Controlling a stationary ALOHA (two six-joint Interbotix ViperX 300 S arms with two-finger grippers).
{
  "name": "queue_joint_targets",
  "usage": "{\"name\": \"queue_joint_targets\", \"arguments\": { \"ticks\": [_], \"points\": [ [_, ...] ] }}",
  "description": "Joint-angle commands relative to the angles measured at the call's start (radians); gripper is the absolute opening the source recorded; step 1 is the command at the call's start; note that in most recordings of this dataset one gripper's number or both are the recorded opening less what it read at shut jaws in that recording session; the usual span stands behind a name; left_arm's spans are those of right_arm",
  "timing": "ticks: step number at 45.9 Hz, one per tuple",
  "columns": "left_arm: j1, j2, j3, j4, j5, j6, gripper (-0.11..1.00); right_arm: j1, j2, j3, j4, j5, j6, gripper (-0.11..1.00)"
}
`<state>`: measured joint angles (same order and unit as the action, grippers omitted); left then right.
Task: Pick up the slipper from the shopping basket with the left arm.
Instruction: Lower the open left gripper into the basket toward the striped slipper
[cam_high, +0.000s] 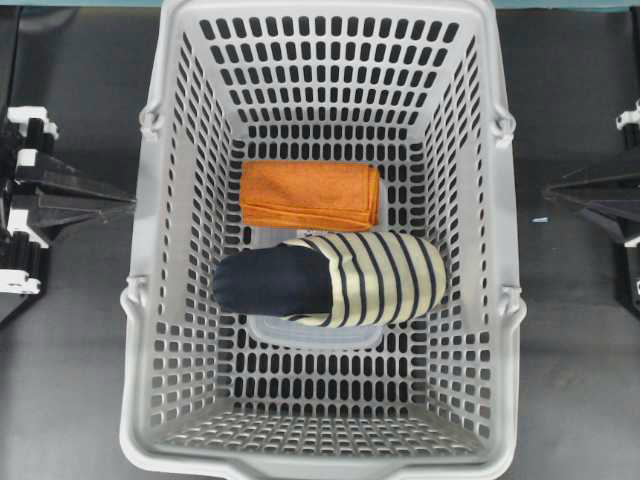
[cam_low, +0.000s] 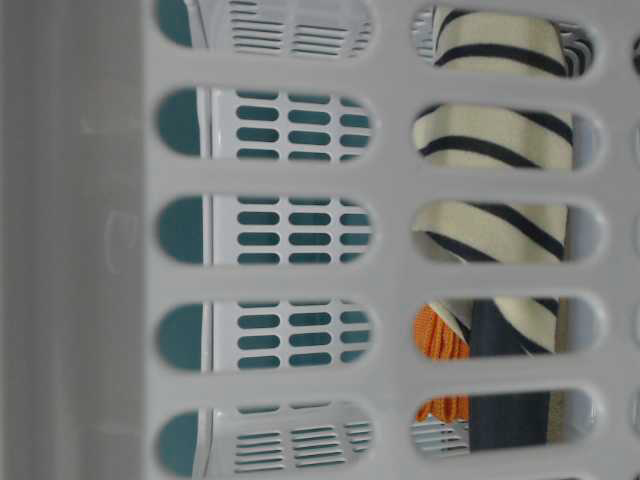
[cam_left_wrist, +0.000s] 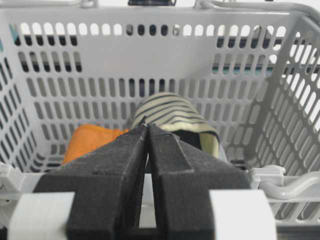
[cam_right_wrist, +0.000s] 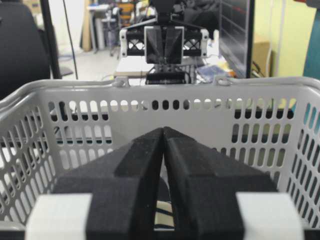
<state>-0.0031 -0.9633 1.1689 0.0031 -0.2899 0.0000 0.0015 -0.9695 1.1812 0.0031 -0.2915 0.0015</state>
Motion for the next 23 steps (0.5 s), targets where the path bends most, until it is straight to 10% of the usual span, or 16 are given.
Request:
{"name": "queue_joint_targets", "arguments": {
  "ticks": [1,23],
  "points": [
    [0.009,0.012,-0.086,0.043,0.11,-0.011,0.06,-0.003,0.017,-0.003,0.002,-0.005,0.006,0.0],
    [0.006,0.33,-0.624,0.043,0.75,-0.014,0.0,0.0,0.009,0.005,0.014,0.023,0.041,0.0]
  ]
}}
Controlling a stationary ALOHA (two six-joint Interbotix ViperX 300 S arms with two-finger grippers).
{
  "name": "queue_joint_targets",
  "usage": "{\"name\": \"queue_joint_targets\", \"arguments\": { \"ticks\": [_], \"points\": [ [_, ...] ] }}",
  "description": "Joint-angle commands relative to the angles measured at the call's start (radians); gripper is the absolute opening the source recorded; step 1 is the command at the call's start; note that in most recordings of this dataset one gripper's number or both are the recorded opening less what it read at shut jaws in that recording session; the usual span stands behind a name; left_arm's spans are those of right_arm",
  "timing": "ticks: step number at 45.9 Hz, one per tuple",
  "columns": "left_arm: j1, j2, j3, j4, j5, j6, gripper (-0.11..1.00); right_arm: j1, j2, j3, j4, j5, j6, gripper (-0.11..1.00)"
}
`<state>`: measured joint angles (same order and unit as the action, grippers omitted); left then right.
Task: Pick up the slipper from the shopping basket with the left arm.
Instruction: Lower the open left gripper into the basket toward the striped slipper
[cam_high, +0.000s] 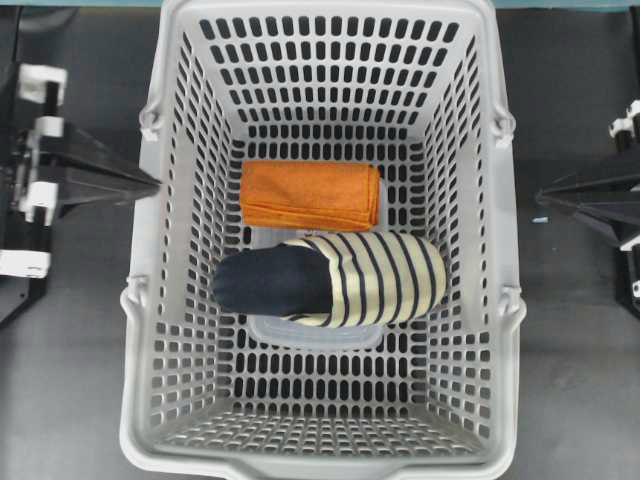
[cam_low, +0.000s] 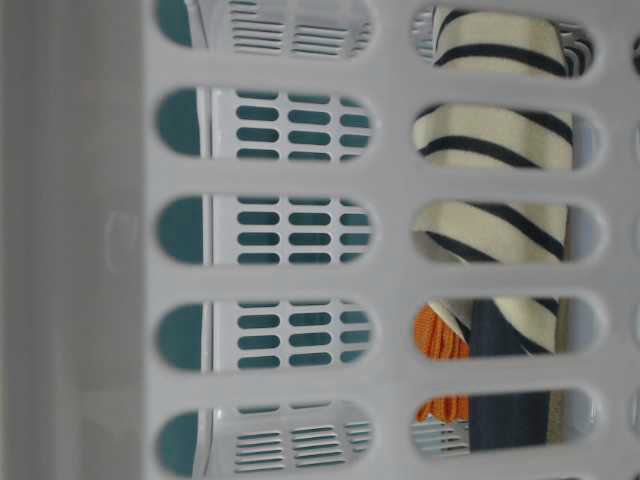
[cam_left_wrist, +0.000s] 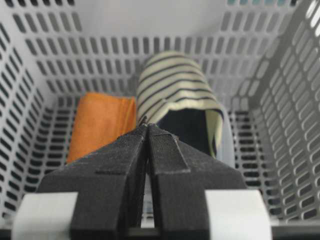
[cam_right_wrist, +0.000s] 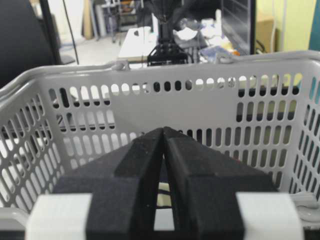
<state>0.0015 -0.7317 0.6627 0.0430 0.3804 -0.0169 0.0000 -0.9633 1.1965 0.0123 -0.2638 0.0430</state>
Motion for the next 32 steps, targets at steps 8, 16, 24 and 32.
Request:
{"name": "queue_joint_targets", "arguments": {
  "ticks": [8,16,24,32],
  "points": [
    [-0.009,0.316,-0.302,0.003,0.242,0.006,0.0,0.002,0.002,-0.011,0.005,-0.005,0.002,0.0],
    [-0.025,0.537,-0.494,0.003,0.383,0.006,0.0,0.002,-0.003,-0.011,0.005,-0.002,0.002,0.0],
    [-0.038,0.692,-0.653,0.003,0.518,0.008,0.0,0.005,-0.009,-0.009,0.005,0.0,0.002,0.0],
    [-0.057,0.808,-0.747,0.003,0.566,-0.003,0.01,0.009,-0.032,-0.008,0.005,0.0,0.002,0.0]
  ]
}}
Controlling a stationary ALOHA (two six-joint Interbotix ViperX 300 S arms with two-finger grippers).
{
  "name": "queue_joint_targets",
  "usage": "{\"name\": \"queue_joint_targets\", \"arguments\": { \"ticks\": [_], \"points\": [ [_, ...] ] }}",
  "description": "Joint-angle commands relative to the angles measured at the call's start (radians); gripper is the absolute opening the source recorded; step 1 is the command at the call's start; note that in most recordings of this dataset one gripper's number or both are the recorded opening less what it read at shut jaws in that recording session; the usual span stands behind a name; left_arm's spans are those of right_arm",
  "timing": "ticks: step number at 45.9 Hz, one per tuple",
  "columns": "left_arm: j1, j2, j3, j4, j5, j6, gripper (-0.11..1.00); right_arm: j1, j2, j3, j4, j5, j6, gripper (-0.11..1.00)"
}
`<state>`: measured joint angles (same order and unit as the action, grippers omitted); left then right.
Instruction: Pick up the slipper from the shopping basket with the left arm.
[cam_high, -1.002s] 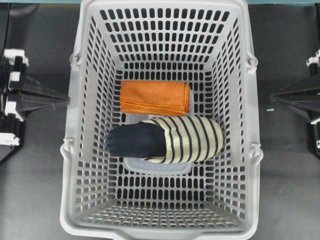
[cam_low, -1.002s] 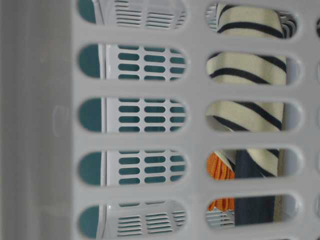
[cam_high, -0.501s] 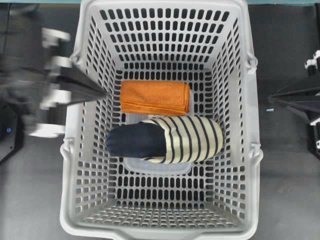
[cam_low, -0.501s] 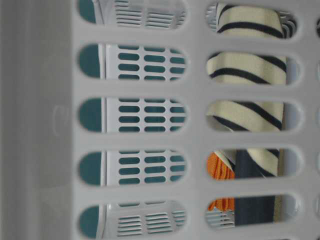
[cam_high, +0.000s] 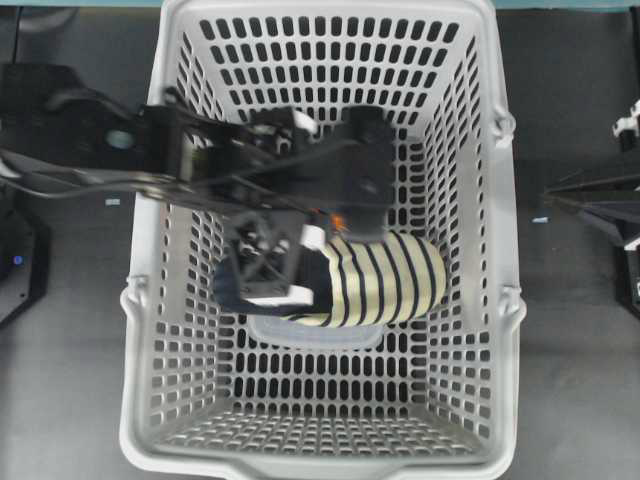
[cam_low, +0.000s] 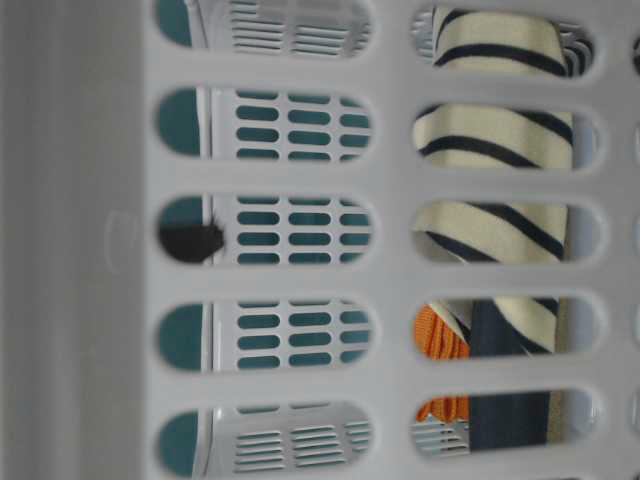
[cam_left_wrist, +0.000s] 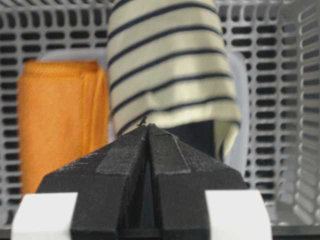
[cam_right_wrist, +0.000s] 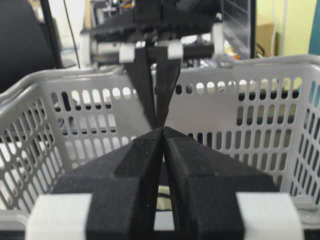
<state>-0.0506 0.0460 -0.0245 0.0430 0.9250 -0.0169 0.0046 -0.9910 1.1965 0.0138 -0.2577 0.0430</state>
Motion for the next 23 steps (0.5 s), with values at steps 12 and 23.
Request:
{"name": "queue_joint_targets", "arguments": {
  "ticks": [12,23],
  "points": [
    [-0.006,0.13,-0.16,0.003,0.146,-0.11,0.68,0.021,-0.06,0.005,0.003,0.009,0.002,0.0],
    [-0.017,0.195,-0.158,0.003,0.138,-0.123,0.89,0.049,-0.1,0.009,0.003,0.014,0.002,0.0]
  ]
}}
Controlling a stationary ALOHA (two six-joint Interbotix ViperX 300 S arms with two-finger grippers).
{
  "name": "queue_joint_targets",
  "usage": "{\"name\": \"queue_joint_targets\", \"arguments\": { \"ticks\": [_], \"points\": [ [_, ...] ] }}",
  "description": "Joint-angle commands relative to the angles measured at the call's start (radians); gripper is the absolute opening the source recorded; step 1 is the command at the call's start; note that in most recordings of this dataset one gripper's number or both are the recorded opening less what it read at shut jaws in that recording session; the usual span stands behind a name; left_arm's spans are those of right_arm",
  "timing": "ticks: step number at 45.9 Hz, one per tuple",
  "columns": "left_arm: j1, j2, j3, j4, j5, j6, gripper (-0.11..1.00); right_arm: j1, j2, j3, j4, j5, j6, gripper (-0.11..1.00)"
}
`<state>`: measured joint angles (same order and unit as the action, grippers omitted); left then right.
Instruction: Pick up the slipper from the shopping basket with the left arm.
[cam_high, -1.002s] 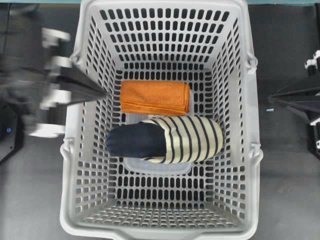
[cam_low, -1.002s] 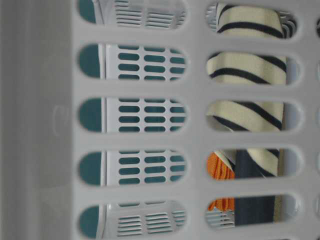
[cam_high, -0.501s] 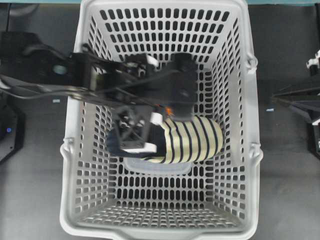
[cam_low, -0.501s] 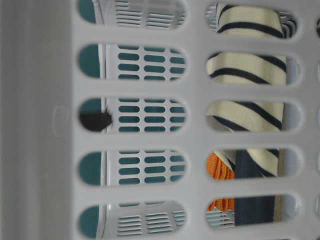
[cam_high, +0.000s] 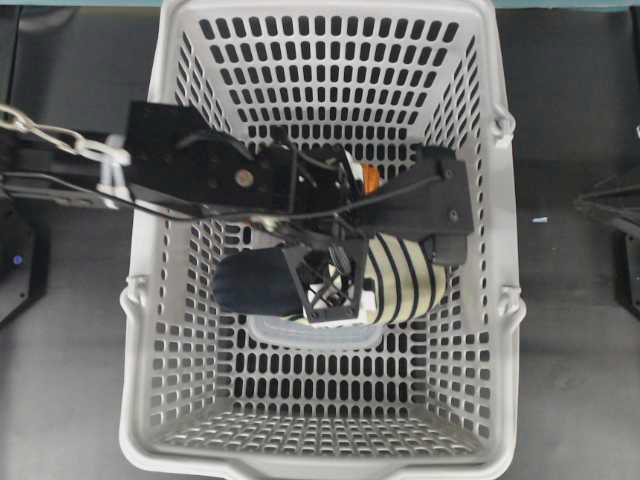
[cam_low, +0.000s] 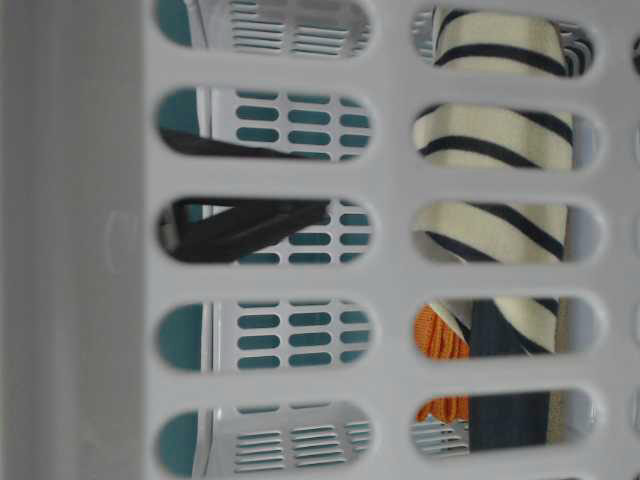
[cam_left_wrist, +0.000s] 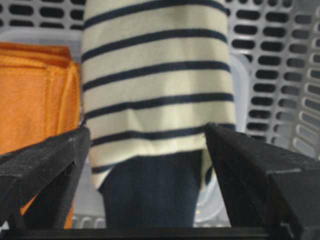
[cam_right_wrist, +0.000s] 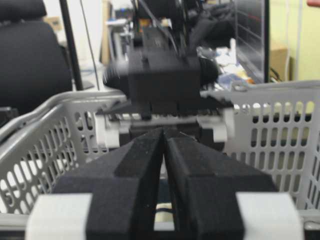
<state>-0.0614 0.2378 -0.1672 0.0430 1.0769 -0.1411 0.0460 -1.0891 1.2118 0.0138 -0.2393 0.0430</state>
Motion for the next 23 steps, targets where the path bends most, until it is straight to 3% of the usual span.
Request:
{"name": "queue_joint_targets", "arguments": {
  "ticks": [1,23],
  "points": [
    [-0.008,0.012,-0.014,0.003,-0.017,0.002,0.89,0.008,-0.002,-0.006,0.003,-0.005,0.002,0.0],
    [0.003,0.084,0.026,0.003,-0.037,-0.003,0.9,0.04,-0.003,-0.006,0.003,0.041,0.003,0.0]
  ]
}}
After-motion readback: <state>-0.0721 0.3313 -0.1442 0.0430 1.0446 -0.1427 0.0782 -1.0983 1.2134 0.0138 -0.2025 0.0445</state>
